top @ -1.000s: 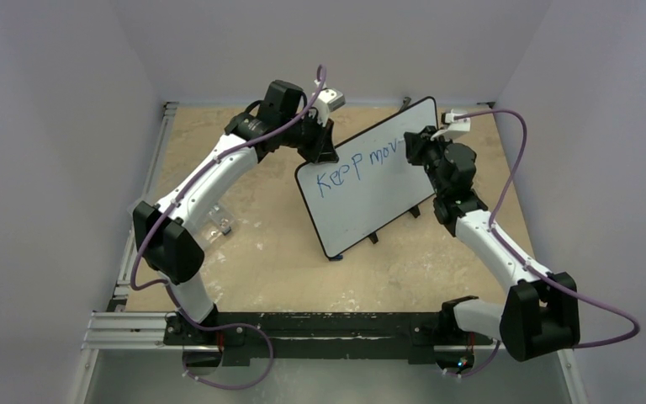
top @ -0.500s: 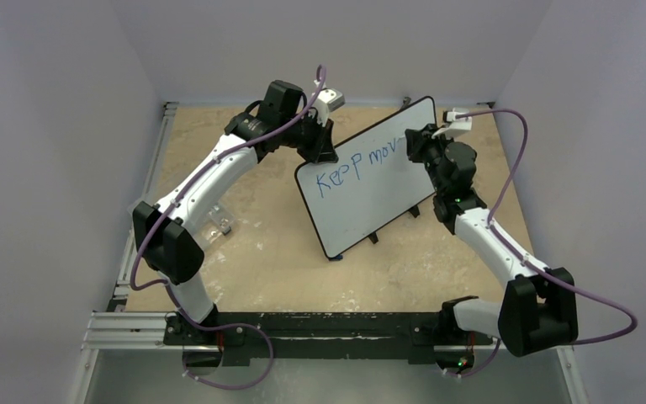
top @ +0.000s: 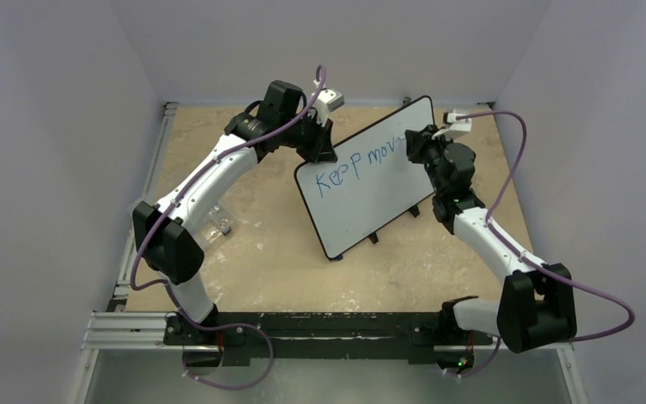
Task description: Write a sentence on the whiteboard
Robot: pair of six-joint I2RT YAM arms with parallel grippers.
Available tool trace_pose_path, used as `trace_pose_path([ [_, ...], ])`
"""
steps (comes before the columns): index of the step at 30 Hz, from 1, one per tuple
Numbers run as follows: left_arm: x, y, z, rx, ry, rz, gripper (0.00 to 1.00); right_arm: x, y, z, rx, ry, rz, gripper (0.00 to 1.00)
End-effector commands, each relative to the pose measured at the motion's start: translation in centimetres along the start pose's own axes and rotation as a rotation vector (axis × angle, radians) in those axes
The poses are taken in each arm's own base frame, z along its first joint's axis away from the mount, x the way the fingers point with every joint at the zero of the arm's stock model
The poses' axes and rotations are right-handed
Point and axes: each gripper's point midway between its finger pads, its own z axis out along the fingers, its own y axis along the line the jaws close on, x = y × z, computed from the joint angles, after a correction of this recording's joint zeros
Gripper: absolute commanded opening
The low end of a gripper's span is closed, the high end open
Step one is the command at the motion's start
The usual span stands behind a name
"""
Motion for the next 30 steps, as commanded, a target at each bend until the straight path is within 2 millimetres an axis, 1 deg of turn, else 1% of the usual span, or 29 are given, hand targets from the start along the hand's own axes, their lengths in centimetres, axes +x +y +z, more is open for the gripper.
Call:
trace_pose_path([
  [1,0.0,4.5,-1.6,-0.224,0.017,0.170,0.00,2.0,-0.2,0.0,-0.008,0.038,0.019,0.00],
  [7,-0.1,4.4,-1.4,-0.212,0.016,0.169,0.00,1.9,-0.5,-0.1,0.007,0.033,0.017,0.00],
  [10,0.1,4.5,-1.3,-0.212,0.023,0.166,0.00,1.7,-0.6,0.1,0.015,0.027,0.011,0.00],
  [16,0.2,4.6,-1.3,-0.218,0.026,0.165,0.00,0.6,-0.3,0.7,0.008,0.011,0.002,0.00],
  [22,0.1,4.6,-1.5,-0.221,0.023,0.166,0.00,-0.4,-0.1,0.9,0.005,-0.010,0.001,0.00],
  [25,0.1,4.6,-1.5,-0.224,0.023,0.165,0.00,-0.8,-0.1,0.7,0.004,-0.015,-0.002,0.00],
  [30,0.1,4.8,-1.3,-0.229,0.031,0.151,0.00,-1.6,0.0,-0.5,0.008,-0.032,-0.002,0.00],
])
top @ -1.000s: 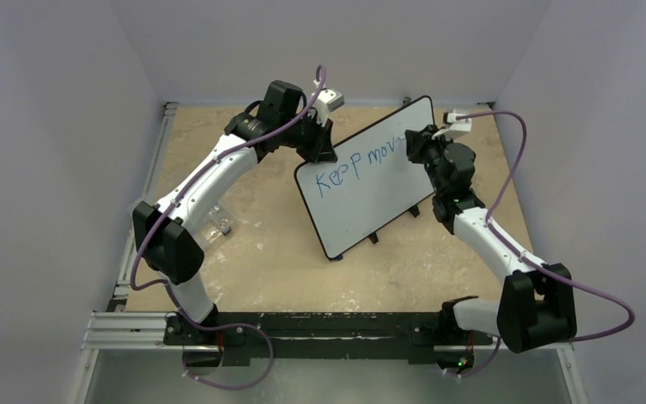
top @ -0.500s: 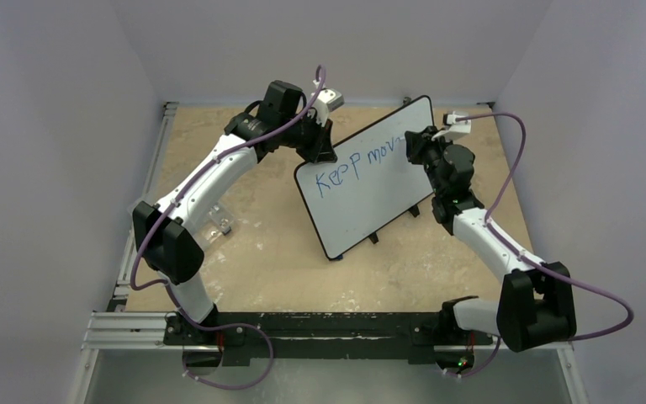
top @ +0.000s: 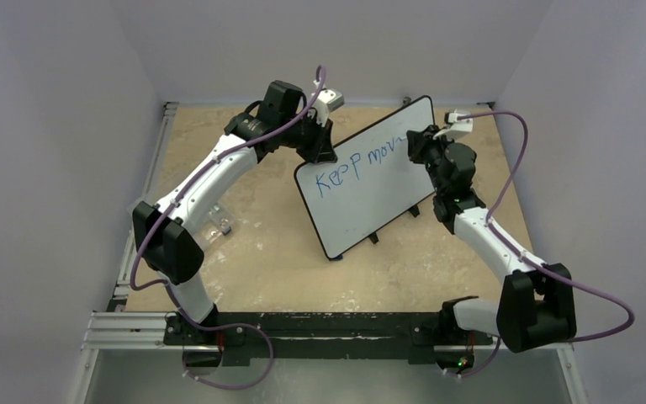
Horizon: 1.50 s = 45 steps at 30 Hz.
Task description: Write a sentence on the whiteboard
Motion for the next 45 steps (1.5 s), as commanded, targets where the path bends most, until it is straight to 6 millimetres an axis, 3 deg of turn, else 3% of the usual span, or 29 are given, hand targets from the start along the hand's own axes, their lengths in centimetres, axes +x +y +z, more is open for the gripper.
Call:
trace_pose_path([
  [1,0.0,4.7,-1.3,-0.226,0.030,0.151,0.00,-2.2,0.7,-0.9,-0.011,-0.042,-0.003,0.00],
  [9,0.1,4.7,-1.4,-0.231,0.032,0.146,0.00,-3.7,2.1,-2.3,-0.078,-0.099,0.029,0.00],
  [19,0.0,4.5,-1.6,-0.227,0.029,0.148,0.00,-4.0,2.9,-0.9,-0.114,-0.111,0.058,0.00],
  [32,0.2,4.6,-1.4,-0.226,0.034,0.147,0.00,-2.8,2.0,0.2,-0.079,-0.086,0.048,0.00],
  [39,0.2,4.7,-1.6,-0.233,0.034,0.148,0.00,-4.7,1.3,-1.4,-0.035,-0.131,0.007,0.00],
  [45,0.0,4.6,-1.6,-0.230,0.030,0.147,0.00,-4.9,0.6,-1.7,-0.005,-0.143,-0.011,0.00],
])
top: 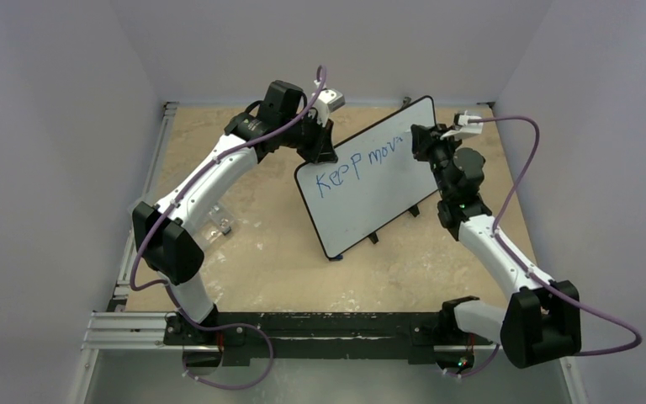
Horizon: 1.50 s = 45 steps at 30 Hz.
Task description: Write a sentence on the whiteboard
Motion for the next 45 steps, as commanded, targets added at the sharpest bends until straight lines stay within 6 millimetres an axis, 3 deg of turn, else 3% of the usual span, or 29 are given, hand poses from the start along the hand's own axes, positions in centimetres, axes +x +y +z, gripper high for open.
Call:
trace_pose_path([
  [1,0.1,4.8,-1.5,-0.234,0.031,0.145,0.00,-1.6,-0.5,0.1,0.031,-0.052,-0.029,0.00],
  [12,0.1,4.5,-1.5,-0.220,0.029,0.139,0.00,-0.7,-0.9,1.9,0.031,-0.039,-0.025,0.00],
  [24,0.1,4.4,-1.4,-0.215,0.029,0.138,0.00,1.8,-1.6,1.7,0.035,0.013,-0.017,0.00],
  [35,0.2,4.4,-1.3,-0.214,0.033,0.136,0.00,-0.2,-0.6,2.4,0.010,-0.020,-0.004,0.00],
  [45,0.3,4.5,-1.3,-0.215,0.033,0.138,0.00,-1.0,-0.9,2.9,0.027,-0.035,-0.013,0.00],
])
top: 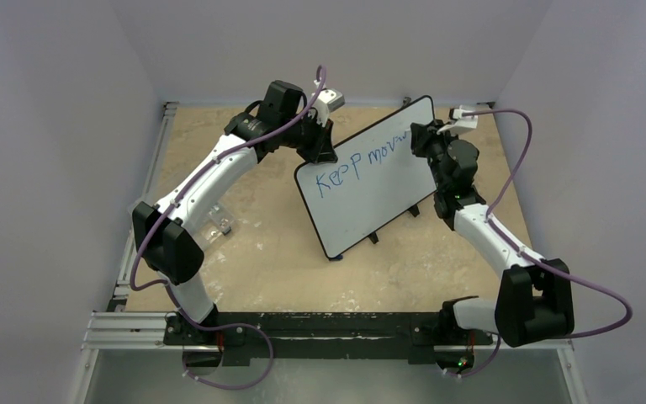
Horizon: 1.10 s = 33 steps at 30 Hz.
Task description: Write a sentence on the whiteboard
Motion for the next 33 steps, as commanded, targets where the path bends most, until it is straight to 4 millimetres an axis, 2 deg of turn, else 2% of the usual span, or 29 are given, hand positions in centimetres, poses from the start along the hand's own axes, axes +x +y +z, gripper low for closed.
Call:
trace_pose_path([
  [1,0.3,4.4,-1.3,-0.215,0.033,0.139,0.00,-2.7,0.6,0.8,-0.016,-0.065,0.005,0.00],
  [6,0.3,4.5,-1.3,-0.215,0.033,0.137,0.00,-2.7,-0.6,1.0,0.020,-0.061,0.006,0.00],
  [11,0.2,4.4,-1.4,-0.214,0.030,0.137,0.00,-1.8,-1.6,0.7,0.042,-0.042,0.014,0.00],
  [25,0.0,4.4,-1.6,-0.217,0.026,0.140,0.00,0.2,-2.1,0.0,0.041,0.001,0.030,0.00],
  [33,0.0,4.2,-1.6,-0.212,0.026,0.137,0.00,0.1,-2.0,-0.1,0.033,-0.003,0.041,0.00],
])
